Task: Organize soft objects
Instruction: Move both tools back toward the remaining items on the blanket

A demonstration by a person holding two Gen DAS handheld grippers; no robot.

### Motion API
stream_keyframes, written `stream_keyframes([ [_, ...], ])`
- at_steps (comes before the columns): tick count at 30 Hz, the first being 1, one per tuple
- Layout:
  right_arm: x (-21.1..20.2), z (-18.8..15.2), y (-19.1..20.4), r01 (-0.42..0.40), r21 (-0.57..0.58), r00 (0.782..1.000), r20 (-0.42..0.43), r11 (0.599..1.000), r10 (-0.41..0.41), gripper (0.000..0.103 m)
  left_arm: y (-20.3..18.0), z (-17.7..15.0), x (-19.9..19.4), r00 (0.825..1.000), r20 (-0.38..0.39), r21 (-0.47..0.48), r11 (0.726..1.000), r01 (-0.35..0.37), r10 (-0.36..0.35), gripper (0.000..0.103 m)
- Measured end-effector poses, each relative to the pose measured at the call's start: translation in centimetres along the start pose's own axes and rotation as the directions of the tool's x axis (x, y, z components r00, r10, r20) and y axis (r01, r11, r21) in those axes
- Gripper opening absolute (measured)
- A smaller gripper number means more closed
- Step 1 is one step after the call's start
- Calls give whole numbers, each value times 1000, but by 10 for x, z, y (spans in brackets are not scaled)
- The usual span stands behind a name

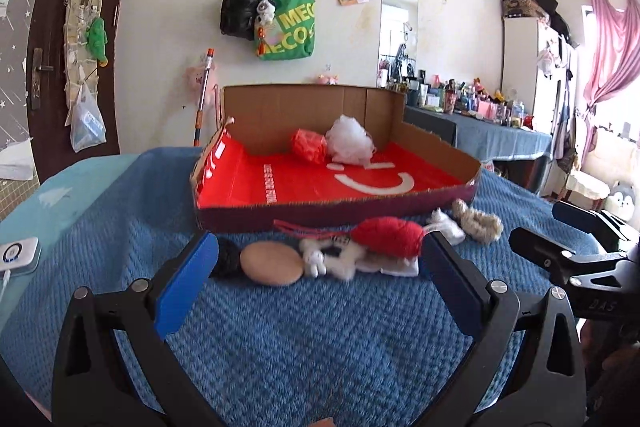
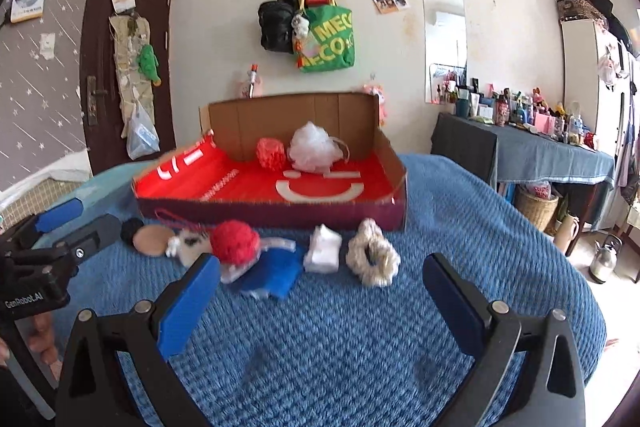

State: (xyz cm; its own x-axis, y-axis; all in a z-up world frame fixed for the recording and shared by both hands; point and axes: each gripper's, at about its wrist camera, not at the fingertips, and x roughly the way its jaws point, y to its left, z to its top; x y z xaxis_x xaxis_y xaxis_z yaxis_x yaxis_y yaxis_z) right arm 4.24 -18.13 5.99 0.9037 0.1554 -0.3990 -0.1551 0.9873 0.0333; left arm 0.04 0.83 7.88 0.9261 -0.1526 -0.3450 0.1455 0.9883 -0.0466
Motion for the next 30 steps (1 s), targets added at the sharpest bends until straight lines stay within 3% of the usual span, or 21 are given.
stream_keyframes([
  [11, 13, -20, -3, -4, 28, 997, -74, 1000, 6, 103, 2, -26, 11, 997, -75, -12, 1000, -2, 1, 103],
  [30, 23, -18, -9, 6, 42, 994, -109, 999, -1, 103, 9, -26, 21, 992, -124, -18, 1000, -16, 14, 103],
])
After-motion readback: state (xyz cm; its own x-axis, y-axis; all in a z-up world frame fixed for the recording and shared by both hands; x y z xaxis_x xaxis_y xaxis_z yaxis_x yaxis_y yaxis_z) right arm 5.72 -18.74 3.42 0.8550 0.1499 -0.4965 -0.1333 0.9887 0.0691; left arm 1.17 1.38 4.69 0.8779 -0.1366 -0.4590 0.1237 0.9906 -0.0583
